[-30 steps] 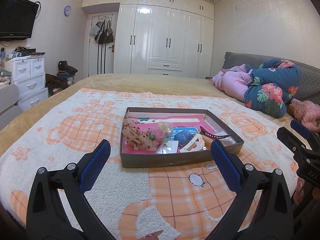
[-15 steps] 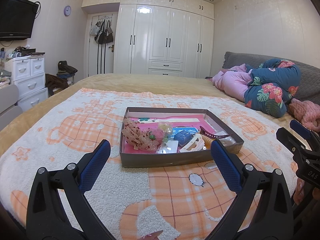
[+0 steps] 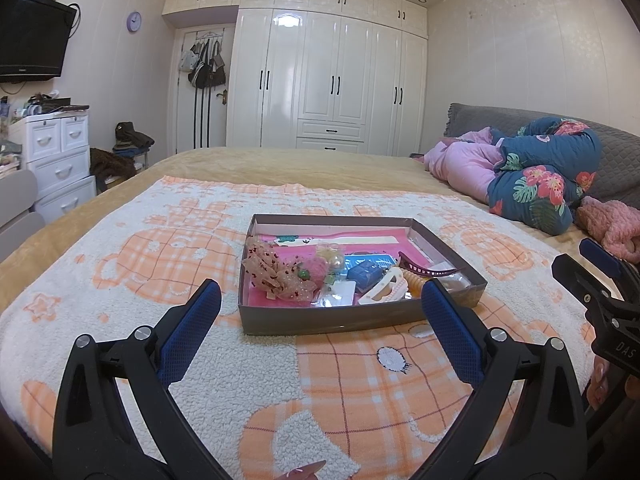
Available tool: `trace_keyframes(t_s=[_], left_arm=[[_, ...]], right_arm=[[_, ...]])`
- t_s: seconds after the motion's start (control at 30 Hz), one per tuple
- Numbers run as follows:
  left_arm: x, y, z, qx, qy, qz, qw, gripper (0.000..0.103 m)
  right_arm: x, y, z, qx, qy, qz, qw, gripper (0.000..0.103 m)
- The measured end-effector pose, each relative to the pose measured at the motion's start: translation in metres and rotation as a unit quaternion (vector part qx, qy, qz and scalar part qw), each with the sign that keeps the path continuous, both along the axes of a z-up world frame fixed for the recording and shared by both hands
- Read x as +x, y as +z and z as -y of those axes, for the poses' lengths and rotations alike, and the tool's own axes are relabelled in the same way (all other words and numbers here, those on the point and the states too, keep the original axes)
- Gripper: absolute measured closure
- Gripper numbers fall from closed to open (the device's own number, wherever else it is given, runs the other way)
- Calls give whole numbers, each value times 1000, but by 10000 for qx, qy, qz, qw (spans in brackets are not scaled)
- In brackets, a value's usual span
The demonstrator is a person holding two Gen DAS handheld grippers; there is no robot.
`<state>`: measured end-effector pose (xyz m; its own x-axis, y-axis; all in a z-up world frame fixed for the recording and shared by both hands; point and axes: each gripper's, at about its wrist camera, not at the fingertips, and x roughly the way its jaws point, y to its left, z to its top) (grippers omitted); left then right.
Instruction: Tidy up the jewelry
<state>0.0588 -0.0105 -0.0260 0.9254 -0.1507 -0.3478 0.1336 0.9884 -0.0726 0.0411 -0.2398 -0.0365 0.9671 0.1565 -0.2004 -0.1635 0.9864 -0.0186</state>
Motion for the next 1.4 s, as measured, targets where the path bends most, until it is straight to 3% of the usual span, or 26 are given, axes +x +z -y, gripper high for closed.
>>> trace_keyframes(t_s=[1.4], left_arm=[[1, -2, 0, 145, 158, -22, 9998, 11]], right_arm=[[5, -2, 5, 25, -121, -90, 9999, 6]])
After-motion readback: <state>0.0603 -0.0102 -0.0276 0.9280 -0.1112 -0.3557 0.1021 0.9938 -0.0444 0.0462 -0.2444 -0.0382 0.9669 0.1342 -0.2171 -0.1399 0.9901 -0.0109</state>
